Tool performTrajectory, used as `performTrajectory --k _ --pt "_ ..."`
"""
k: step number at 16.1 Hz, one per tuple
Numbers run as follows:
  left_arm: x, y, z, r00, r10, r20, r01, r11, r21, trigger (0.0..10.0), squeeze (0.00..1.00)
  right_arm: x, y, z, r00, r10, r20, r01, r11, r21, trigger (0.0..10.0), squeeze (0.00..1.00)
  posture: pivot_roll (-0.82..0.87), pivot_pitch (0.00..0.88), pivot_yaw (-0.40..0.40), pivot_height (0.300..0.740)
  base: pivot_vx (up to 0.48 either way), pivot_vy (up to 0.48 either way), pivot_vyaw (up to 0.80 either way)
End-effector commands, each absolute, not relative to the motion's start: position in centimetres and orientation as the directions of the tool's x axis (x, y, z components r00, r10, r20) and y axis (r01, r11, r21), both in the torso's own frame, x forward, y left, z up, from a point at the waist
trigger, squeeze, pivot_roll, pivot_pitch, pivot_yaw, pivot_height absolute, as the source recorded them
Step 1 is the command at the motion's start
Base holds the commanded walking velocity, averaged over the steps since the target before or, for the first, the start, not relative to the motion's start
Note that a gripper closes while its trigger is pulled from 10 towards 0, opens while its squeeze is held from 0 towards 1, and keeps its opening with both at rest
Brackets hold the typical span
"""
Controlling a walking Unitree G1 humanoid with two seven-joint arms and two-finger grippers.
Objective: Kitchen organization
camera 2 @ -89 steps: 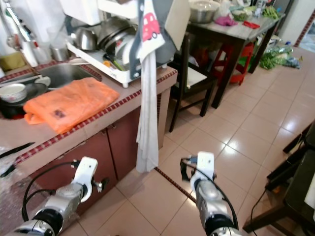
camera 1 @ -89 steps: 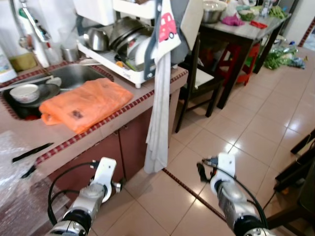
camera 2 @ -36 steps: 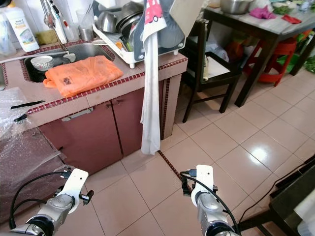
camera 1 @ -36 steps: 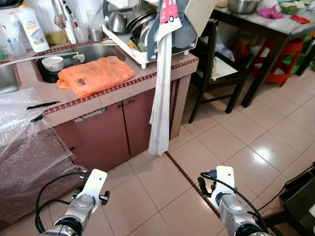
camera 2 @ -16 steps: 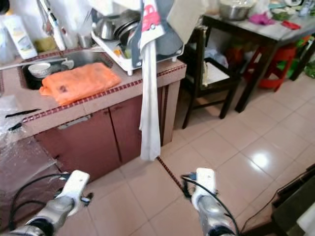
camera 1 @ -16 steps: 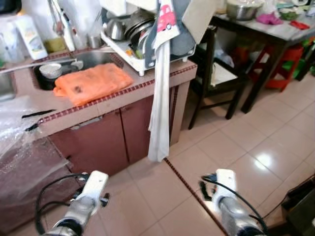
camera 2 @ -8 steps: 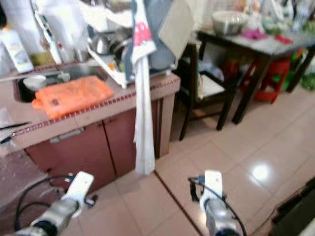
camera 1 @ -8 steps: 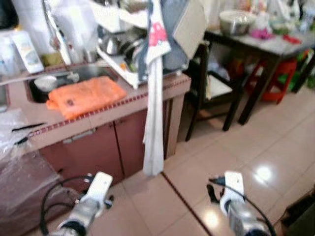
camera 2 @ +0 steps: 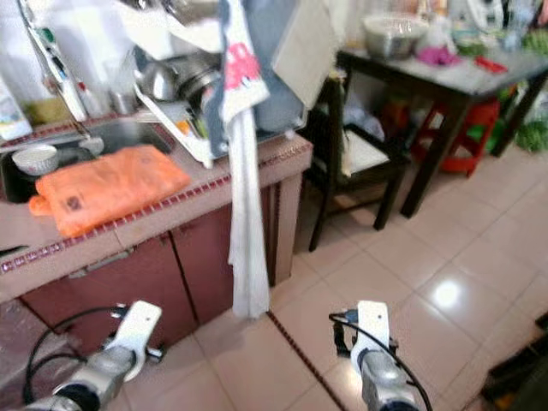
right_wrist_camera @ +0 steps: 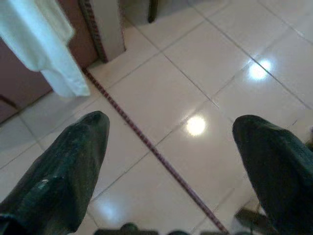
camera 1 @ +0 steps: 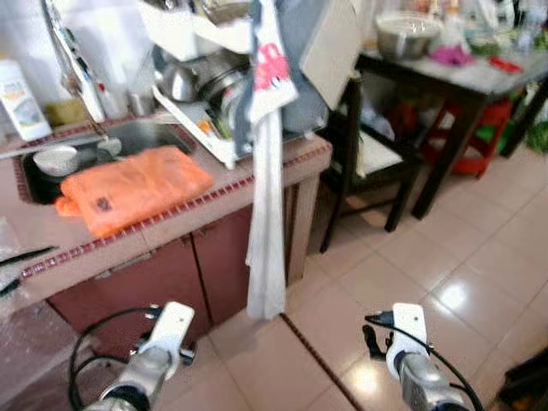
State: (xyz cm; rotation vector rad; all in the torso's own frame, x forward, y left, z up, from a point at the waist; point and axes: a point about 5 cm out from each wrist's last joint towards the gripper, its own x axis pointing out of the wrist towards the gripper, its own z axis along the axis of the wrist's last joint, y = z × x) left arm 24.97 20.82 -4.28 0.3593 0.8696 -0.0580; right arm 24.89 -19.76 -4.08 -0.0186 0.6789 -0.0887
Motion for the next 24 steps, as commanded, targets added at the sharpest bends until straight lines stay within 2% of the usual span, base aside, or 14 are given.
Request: performTrajectory --k 1,4,11,17,24 --pt "24.2 21.8 -4.6 0.617 0.130 -0.776 0.156 0.946 0.283 10.0 0.00 24.5 -18.9 -4.6 0.757 -0.061 -0.651 0.052 0.998 -0.034 10.0 0.00 0.05 0.004 -0.025 0.740 0.000 0.000 0.00" --pt "23.3 21.2 -5.4 0.557 0.069 -0.828 0.155 0.970 0.185 10.0 0.00 23.4 -19.5 -5.3 0.716 -0.085 -0.693 0.110 0.994 -0.008 10.0 0.00 0.05 0.000 -0.034 0.740 0.000 0.000 0.00" --pt "22.4 21.3 -6.0 0.473 0.081 -0.877 0.209 0.957 0.202 10.0 0.00 21.2 -20.0 -6.7 0.646 -0.111 -0.756 0.166 0.986 -0.003 10.0 0.00 0.05 0.000 -0.024 0.740 0.000 0.000 0.00" --pt "22.5 21.4 -5.9 0.467 0.080 -0.880 0.220 0.954 0.203 10.0 0.00 20.2 -20.7 -7.2 0.604 -0.150 -0.783 0.208 0.978 -0.028 10.0 0.00 0.05 0.000 -0.012 0.740 0.000 0.000 0.00" --pt "22.5 21.4 -5.9 0.467 0.080 -0.880 0.220 0.954 0.203 10.0 0.00 20.2 -20.7 -7.2 0.604 -0.150 -0.783 0.208 0.978 -0.028 10.0 0.00 0.05 0.000 -0.012 0.740 0.000 0.000 0.00"
